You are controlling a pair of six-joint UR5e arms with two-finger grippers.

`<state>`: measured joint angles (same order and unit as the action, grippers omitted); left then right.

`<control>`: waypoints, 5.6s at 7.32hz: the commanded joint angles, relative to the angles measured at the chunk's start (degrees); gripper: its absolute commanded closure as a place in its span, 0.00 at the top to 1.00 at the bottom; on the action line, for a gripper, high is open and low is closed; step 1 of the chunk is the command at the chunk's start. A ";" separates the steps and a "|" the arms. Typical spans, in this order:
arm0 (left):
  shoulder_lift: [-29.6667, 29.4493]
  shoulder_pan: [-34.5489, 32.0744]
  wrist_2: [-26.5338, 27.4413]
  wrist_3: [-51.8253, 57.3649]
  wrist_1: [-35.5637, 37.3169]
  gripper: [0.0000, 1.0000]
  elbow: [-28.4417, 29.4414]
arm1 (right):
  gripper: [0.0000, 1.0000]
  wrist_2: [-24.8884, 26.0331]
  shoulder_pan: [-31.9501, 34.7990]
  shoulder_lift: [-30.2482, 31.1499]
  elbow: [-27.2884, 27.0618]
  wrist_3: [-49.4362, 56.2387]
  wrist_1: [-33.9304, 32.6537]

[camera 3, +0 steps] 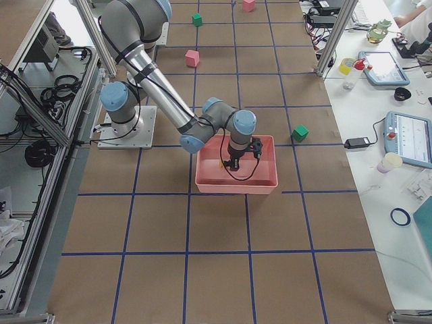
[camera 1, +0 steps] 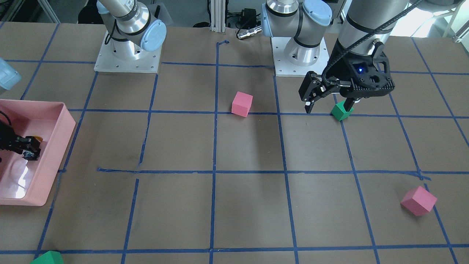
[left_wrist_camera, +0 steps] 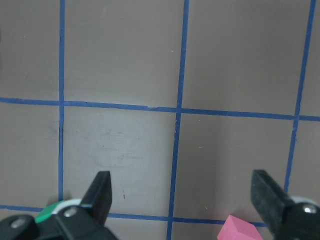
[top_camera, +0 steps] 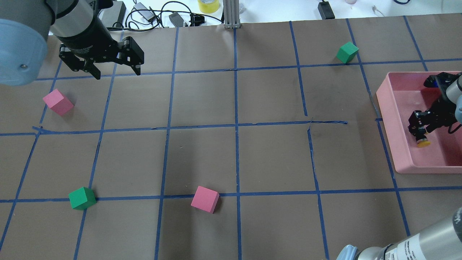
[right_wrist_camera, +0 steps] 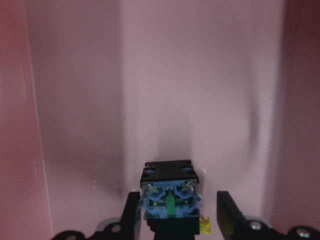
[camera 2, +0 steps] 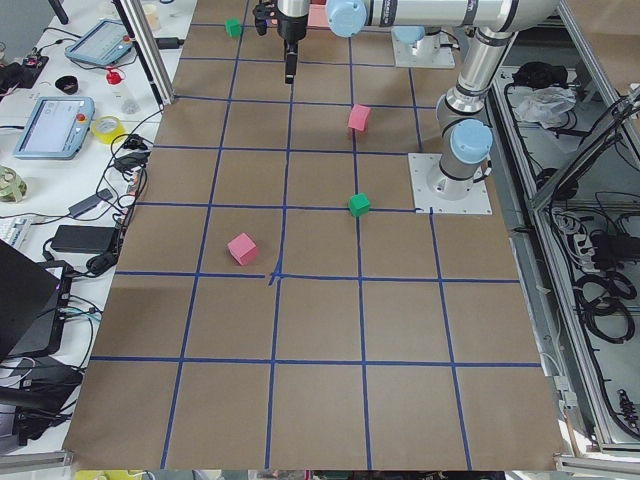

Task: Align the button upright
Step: 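Descend and close the right gripper on the switch body, then lift the switch out of the bin and carry it to the table center, then hold the switch still with the right gripper while the left arm approaches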

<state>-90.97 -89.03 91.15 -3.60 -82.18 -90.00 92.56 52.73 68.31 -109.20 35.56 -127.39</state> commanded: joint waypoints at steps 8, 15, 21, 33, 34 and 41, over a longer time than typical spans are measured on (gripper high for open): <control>0.09 0.00 0.08 0.00 0.00 1.00 -0.09 | 0.00 0.08 0.79 2.97 7.90 0.03 9.30; 0.09 0.00 0.07 0.00 0.09 1.00 0.00 | 0.00 0.60 23.68 8.42 19.90 -22.14 22.71; -0.17 0.09 -0.27 -0.09 0.96 1.00 0.09 | 0.00 -4.73 51.83 -0.34 19.37 -58.91 13.59; 0.53 0.09 0.16 0.09 1.06 1.00 -1.14 | 0.00 -4.94 60.21 -10.65 17.62 -52.44 0.82; 0.53 0.09 0.34 0.09 1.06 1.00 -1.14 | 0.00 -4.85 60.21 -10.65 17.70 -51.22 0.91; 1.32 -0.09 1.22 1.67 1.50 1.00 -0.88 | 0.02 -4.85 60.21 -10.91 17.09 -50.07 0.82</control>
<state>-89.76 -89.12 92.39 -2.22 -80.78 -90.96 87.61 112.94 57.48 -91.77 -14.86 -126.55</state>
